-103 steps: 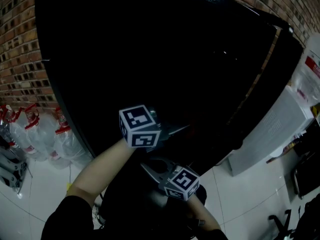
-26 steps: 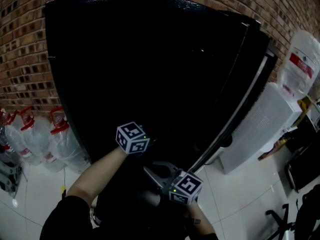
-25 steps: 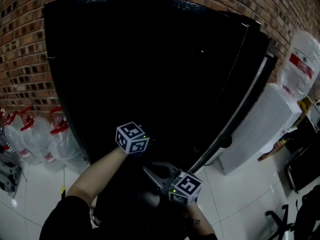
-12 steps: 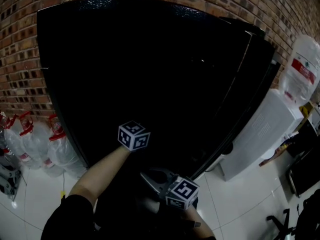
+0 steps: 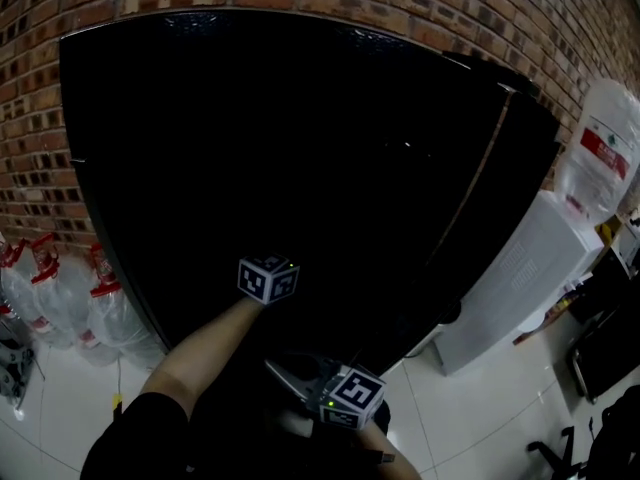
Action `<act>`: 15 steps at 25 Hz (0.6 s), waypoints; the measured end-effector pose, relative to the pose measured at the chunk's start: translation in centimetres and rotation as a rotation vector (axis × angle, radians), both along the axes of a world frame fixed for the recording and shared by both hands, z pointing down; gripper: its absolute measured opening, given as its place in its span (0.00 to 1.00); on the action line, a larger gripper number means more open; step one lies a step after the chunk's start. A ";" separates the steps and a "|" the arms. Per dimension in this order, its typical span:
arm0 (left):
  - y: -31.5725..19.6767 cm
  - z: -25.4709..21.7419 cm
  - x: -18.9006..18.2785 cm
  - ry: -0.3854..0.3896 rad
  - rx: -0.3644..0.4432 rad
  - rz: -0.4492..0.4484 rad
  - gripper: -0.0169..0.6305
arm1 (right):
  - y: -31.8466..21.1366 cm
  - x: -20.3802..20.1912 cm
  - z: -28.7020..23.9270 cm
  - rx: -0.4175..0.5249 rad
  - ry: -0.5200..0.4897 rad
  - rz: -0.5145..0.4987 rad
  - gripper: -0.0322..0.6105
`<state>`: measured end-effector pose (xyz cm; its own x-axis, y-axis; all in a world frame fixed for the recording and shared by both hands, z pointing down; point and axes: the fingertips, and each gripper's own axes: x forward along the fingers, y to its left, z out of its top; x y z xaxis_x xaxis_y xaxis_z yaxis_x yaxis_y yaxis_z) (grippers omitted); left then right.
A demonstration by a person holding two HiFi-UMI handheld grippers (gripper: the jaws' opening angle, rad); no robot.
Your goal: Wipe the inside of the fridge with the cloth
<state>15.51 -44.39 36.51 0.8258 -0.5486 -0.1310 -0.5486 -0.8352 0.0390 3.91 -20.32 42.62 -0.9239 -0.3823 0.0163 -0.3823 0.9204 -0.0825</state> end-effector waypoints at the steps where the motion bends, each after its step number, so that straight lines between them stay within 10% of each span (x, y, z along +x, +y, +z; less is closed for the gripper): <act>1: -0.3 0.1 -0.1 -0.001 0.005 -0.001 0.12 | -0.2 -0.1 0.1 0.003 0.000 -0.001 0.05; 15: -4.7 -0.5 -1.0 -0.011 0.000 -0.115 0.12 | -2.2 -0.1 0.3 -0.024 0.040 -0.022 0.05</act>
<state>14.54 -49.13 36.06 0.7587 -0.6398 -0.1223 -0.6413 -0.7666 0.0321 3.78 -22.54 42.87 -0.9306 -0.3606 0.0622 -0.3650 0.9266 -0.0899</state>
